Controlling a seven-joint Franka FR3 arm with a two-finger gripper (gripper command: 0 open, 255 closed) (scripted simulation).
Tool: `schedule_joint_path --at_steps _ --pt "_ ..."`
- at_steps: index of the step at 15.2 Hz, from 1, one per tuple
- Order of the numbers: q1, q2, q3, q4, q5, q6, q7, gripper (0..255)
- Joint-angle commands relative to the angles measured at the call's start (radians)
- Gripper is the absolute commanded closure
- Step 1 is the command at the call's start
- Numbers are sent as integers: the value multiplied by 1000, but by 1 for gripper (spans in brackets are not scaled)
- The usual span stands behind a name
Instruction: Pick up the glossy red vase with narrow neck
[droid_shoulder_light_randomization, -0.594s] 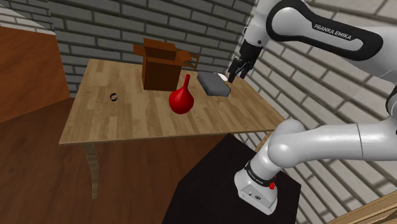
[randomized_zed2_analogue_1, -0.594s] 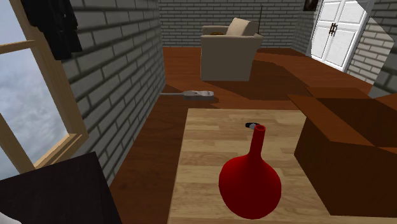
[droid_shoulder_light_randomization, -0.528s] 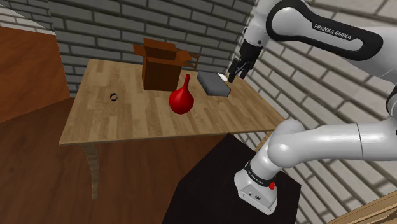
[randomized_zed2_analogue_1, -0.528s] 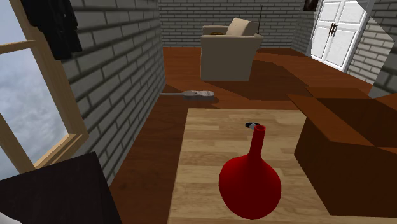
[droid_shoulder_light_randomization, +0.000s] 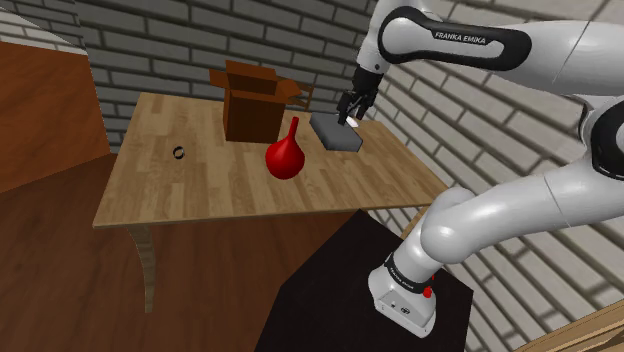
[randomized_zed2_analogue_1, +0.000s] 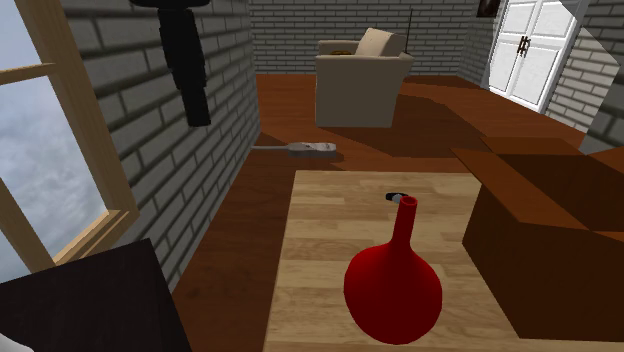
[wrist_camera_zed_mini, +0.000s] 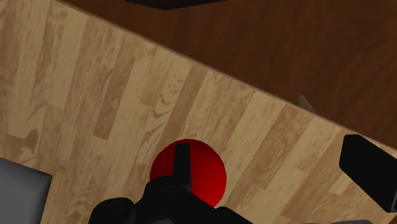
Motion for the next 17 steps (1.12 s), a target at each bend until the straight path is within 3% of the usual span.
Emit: schedule_joint_path --at_steps 1,9,17 --pt "1 81 -24 41 1 36 -28 0" --pt "6 410 -96 247 54 135 -143 0" --pt "-22 754 -127 542 155 146 -264 0"
